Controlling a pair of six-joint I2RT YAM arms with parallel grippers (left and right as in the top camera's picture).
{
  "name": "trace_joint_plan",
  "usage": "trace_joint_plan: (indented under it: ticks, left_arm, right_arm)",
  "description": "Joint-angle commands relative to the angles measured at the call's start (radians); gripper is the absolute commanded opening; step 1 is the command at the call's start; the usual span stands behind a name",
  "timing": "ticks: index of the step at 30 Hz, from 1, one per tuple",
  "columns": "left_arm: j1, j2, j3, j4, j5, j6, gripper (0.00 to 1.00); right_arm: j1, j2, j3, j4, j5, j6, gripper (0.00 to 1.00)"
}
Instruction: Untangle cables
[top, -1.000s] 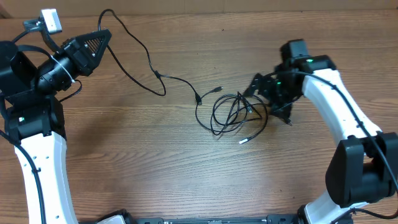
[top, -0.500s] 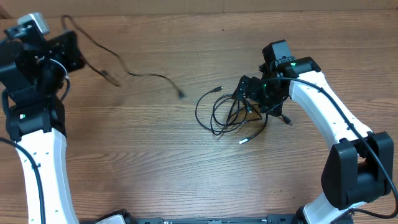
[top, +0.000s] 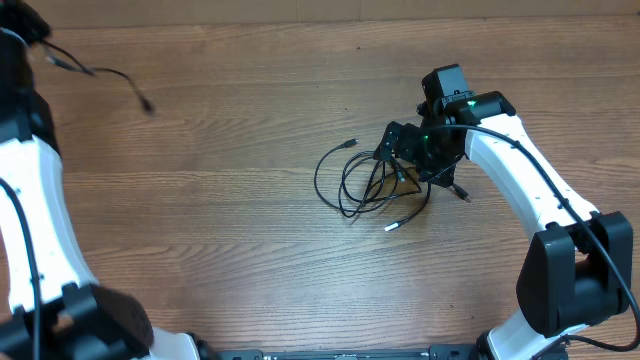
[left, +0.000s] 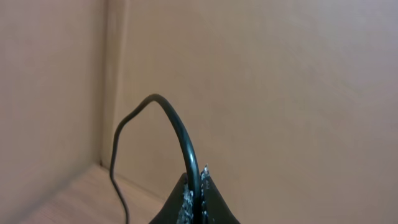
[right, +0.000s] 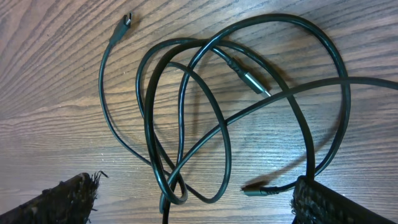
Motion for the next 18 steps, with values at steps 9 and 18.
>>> trace_joint_plan:
  ticks: [9, 18]
  left_arm:
    - [0.018, 0.403, 0.290, -0.092, -0.229, 0.066, 0.04]
    - [-0.002, 0.623, 0.290, -0.184, -0.071, -0.019, 0.04]
  right_arm:
    - [-0.002, 0.000, 0.017, 0.006, 0.011, -0.005, 1.00]
    - [-0.002, 0.000, 0.017, 0.006, 0.011, -0.005, 1.00]
